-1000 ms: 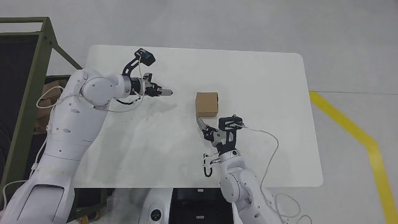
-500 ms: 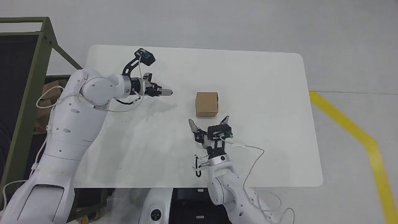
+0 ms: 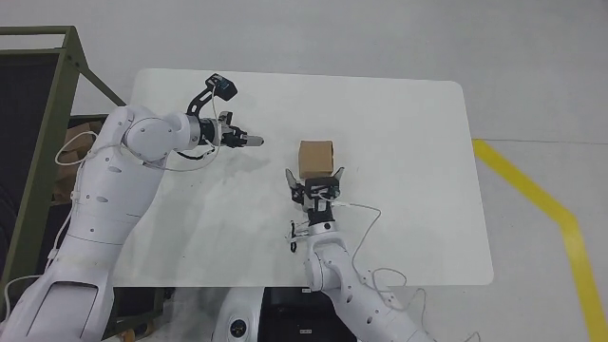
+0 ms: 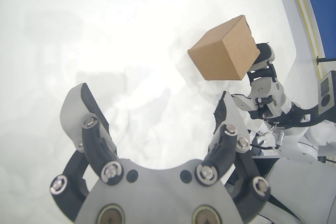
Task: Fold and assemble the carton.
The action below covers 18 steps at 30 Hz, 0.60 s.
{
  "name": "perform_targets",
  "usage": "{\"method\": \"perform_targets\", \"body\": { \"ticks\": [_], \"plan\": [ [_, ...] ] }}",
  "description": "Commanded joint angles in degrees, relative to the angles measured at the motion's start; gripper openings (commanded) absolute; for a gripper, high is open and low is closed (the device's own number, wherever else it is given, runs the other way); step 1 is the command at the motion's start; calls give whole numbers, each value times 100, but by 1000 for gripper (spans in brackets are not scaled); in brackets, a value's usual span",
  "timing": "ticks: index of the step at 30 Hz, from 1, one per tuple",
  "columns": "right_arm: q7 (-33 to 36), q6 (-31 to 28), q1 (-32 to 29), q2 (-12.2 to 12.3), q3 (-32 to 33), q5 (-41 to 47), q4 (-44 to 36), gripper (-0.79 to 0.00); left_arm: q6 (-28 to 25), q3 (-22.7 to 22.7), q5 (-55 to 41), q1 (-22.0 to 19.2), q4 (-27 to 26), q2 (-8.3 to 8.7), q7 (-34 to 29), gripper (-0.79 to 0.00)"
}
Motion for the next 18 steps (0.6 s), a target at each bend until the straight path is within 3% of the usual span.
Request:
{"method": "perform_targets", "body": {
  "ticks": [1, 15, 18],
  "plan": [
    [-97, -6, 109, -43, -3, 29, 191, 0, 0, 0, 0, 0, 0, 0, 0, 0],
    [220, 223, 590, -118, 130, -641, 773, 0, 0, 0, 0, 0, 0, 0, 0, 0],
    [312, 40, 599, -89, 207, -760, 765, 0, 0, 0, 0, 0, 0, 0, 0, 0]
  ]
}}
